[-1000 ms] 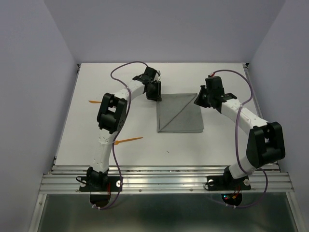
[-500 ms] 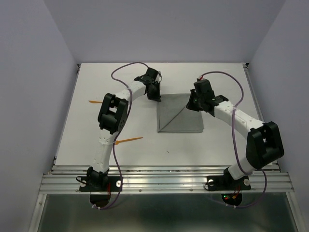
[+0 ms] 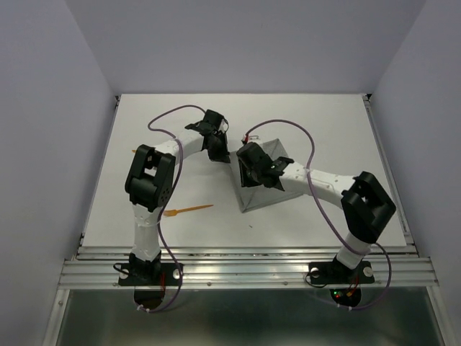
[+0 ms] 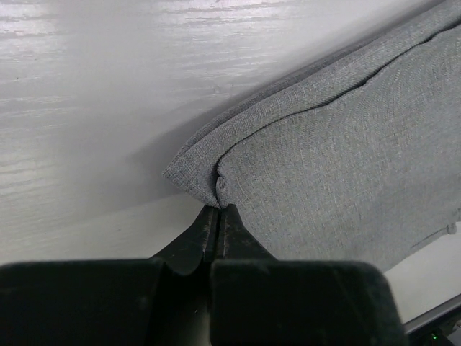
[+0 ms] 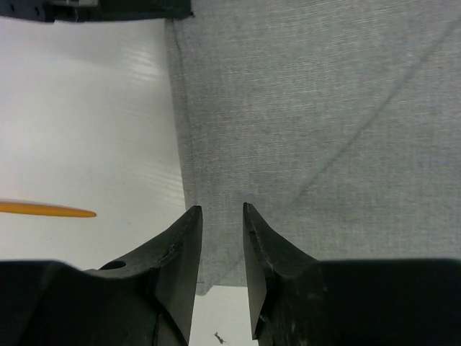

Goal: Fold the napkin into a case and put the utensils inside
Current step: Pick up the upper triangle-folded napkin from the center of the board.

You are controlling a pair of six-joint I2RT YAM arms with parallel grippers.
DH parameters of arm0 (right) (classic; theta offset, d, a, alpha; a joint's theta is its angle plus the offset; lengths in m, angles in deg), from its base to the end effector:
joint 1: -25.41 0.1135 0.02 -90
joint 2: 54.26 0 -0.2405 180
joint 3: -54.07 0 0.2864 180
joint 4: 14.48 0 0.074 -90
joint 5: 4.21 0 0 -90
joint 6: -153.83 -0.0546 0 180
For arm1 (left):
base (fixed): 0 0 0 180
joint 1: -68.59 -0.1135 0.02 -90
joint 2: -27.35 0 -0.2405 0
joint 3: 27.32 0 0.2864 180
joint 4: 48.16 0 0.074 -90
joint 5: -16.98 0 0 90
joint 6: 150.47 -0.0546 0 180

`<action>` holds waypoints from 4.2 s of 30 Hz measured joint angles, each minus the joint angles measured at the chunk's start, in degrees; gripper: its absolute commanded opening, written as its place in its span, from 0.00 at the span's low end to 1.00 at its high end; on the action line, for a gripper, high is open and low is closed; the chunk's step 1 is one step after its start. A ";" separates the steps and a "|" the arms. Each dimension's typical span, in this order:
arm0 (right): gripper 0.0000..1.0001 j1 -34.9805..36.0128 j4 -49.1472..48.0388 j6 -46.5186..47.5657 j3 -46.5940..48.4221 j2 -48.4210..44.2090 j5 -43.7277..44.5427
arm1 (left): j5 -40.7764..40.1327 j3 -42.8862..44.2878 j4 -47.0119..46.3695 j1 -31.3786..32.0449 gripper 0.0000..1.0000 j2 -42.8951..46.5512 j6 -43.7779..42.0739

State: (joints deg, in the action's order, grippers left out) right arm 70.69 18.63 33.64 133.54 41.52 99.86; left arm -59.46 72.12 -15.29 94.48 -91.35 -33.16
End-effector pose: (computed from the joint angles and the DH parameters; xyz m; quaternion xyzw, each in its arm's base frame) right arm 0.2921 0.2761 0.1759 -0.0801 0.9284 0.1198 0.3425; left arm 0.4297 -0.2228 0.1297 0.0267 0.9397 -0.2441 0.2381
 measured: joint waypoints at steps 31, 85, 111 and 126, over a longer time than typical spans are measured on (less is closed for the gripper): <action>0.50 12.74 0.13 1.81 2.23 10.86 12.70 | 2.51 -3.72 -4.46 -0.02 0.00 1.22 0.81; 0.21 17.29 0.85 -0.74 -1.18 12.68 26.03 | 2.54 -5.25 -5.09 -0.02 0.00 1.22 0.63; 0.01 17.29 0.66 3.69 17.75 13.25 23.85 | 4.83 7.89 5.51 -8.28 0.00 7.21 0.15; 0.01 16.65 -2.08 6.93 35.06 20.37 18.45 | 8.98 14.16 10.97 -21.38 0.00 10.45 -0.70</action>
State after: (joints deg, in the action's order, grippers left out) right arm 87.34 16.55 40.56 168.60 61.89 118.31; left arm -50.48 86.28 -4.32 73.11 -80.90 -33.86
